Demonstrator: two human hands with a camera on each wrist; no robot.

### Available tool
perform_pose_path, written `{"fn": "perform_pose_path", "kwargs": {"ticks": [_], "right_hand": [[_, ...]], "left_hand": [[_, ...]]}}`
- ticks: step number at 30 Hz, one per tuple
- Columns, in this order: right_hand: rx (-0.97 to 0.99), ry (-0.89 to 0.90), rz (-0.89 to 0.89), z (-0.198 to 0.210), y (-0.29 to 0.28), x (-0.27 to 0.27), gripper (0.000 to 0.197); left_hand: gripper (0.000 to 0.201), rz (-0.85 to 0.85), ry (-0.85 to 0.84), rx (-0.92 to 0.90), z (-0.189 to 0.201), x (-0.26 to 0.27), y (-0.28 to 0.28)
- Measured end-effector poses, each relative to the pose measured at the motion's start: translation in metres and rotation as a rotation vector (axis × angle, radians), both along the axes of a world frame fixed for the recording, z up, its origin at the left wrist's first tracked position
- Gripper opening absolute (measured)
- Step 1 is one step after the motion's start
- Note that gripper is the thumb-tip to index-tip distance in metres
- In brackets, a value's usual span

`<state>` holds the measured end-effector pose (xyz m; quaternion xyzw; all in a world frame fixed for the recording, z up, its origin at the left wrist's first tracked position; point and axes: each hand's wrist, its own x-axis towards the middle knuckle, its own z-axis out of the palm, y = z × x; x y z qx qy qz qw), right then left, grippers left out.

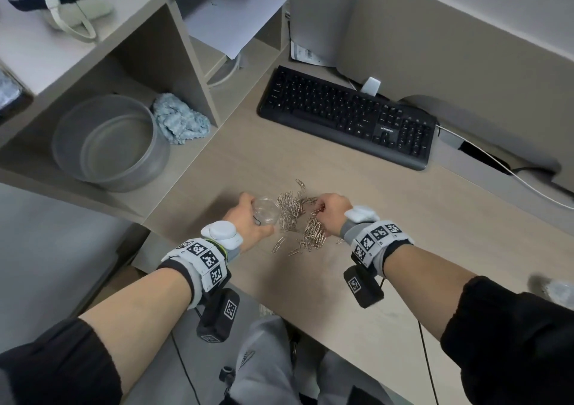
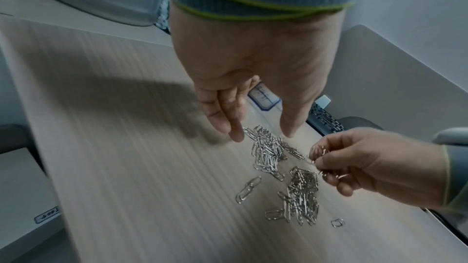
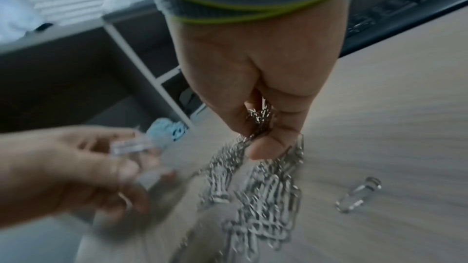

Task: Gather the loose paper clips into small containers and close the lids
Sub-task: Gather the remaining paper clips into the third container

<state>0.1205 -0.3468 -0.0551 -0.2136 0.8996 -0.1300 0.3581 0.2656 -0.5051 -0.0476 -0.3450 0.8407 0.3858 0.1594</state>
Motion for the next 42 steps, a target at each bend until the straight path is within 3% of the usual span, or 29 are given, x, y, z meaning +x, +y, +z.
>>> {"fn": "perform_pose_path", "kwargs": {"ticks": [3, 8, 14, 19, 23, 28, 34, 38, 42], "right_hand": [[-0.130, -0.136, -0.178, 0.013, 0.007, -0.005, 0.018], [-0.252, -0.196, -0.193, 0.050, 0.017, -0.014, 0.017], [-0.278, -0.130, -0.097, 0.080, 0.020, -0.012, 0.016], [-0.229, 0.008, 0.105, 0.099, 0.026, -0.003, 0.011], [-0.232, 0.059, 0.202, 0.106, 0.029, 0.003, 0.019], [-0.273, 0.021, 0.182, 0.103, 0.031, 0.006, 0.029], [-0.361, -0.064, -0.008, 0.074, 0.032, 0.000, 0.026], [-0.196, -0.054, -0.078, 0.044, 0.041, -0.006, 0.024], [0.099, -0.066, -0.093, 0.018, 0.054, -0.008, 0.013]], "left_hand": [[0.074, -0.054, 0.013, 0.002, 0.002, -0.006, 0.009], [0.065, -0.125, 0.063, 0.018, 0.012, -0.022, 0.035], [0.066, -0.168, 0.110, 0.016, 0.024, -0.035, 0.062], [0.066, -0.179, 0.143, 0.013, 0.031, -0.038, 0.079], [0.069, -0.176, 0.164, -0.022, 0.033, -0.037, 0.085], [0.069, -0.166, 0.172, -0.008, 0.031, -0.033, 0.085], [0.071, -0.121, 0.175, 0.011, 0.029, -0.020, 0.069], [0.061, -0.093, 0.130, -0.002, 0.024, -0.009, 0.047], [0.057, -0.082, 0.122, -0.010, 0.021, 0.000, 0.027]]}}
